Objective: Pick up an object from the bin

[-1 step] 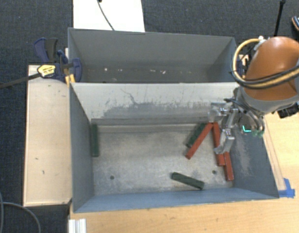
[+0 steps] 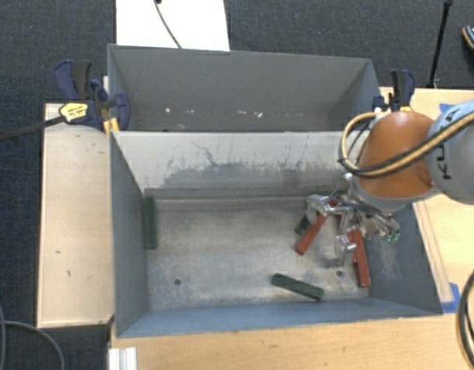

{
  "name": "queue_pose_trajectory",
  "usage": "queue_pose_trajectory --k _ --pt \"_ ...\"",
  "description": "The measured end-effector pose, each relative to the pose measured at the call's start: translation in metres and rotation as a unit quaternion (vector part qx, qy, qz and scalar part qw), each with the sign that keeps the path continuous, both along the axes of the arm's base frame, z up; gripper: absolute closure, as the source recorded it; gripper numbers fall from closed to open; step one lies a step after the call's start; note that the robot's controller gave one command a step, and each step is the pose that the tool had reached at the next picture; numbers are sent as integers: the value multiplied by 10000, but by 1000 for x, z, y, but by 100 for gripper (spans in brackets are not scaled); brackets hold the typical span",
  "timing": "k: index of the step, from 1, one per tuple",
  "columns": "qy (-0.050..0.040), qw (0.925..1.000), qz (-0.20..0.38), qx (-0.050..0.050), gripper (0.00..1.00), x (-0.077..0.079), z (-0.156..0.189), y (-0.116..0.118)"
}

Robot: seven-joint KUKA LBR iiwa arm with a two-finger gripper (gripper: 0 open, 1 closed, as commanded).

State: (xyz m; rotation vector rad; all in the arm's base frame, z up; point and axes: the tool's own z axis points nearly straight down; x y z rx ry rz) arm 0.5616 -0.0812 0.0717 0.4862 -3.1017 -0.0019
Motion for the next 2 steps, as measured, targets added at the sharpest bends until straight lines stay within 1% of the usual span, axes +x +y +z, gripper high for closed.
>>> queue_pose_trajectory --k 1,2 --pt "-44 10000 12 -5 100 3 5 0" --pt "-24 10000 15 -4 0 1 3 0"
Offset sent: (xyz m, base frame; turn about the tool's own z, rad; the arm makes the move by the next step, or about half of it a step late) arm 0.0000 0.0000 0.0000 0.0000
